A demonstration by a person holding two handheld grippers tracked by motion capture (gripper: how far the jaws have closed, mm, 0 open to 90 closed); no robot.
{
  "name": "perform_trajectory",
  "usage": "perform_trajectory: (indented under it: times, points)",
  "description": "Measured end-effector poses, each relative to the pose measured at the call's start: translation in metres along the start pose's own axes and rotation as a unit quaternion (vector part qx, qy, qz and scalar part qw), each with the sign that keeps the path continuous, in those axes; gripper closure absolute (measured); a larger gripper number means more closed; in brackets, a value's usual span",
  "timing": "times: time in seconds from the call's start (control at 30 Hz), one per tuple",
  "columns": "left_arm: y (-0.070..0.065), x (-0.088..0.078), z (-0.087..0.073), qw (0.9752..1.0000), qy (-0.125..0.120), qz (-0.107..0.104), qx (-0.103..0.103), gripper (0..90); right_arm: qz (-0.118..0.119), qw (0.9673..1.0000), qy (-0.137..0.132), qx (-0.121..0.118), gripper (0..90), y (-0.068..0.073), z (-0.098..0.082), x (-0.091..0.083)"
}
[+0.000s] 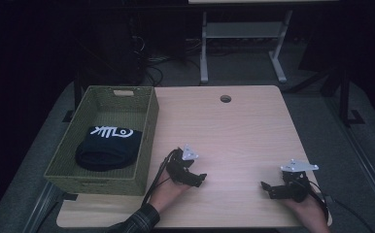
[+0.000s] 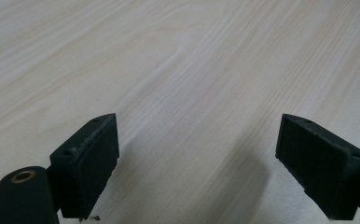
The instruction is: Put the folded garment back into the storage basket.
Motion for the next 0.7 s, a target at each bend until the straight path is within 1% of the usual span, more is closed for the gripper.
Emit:
perform_trajectory:
  times: [0.07, 0.13, 0.17, 0.27, 0.53, 0.7]
  points:
    - [-0.0004, 0.0020, -0.0002, 1.0000, -0.007, 0.005, 0.005, 13.0, 0.000, 1.0000, 0.000, 0.000, 2.7, 0.0000, 0.0000, 0.0000]
    - [-0.0016, 0.0027, -0.0001, 0.9999, -0.008, 0.006, 0.009, 12.9, 0.000, 1.0000, 0.000, 0.000, 2.7, 0.0000, 0.0000, 0.0000]
    - [-0.0018, 0.0035, -0.0002, 0.9998, -0.011, 0.008, 0.014, 13.0, 0.000, 1.0000, 0.000, 0.000, 2.6, 0.0000, 0.0000, 0.0000]
    - [-0.0022, 0.0050, 0.0004, 0.9994, -0.029, 0.005, 0.017, 12.7, 0.000, 1.0000, 0.000, 0.000, 2.7, 0.0000, 0.0000, 0.0000]
    - [-0.0022, 0.0049, 0.0003, 0.9994, -0.029, 0.004, 0.016, 12.8, 0.000, 1.0000, 0.000, 0.000, 2.7, 0.0001, 0.0000, 0.0000]
    - [-0.0020, 0.0046, 0.0000, 0.9994, -0.028, 0.002, 0.019, 12.8, 0.000, 1.0000, 0.000, 0.000, 2.7, 0.0001, 0.0000, 0.0000]
Point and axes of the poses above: each handheld gripper's, and its own axes: x roughly forward along the jaws, z roughly out of its top, y roughly to its left, the point moved 10 cm from there along x, roughly forward along the jaws, and after that the axes turned 4 degrees about -x, right-handed, at the moved point
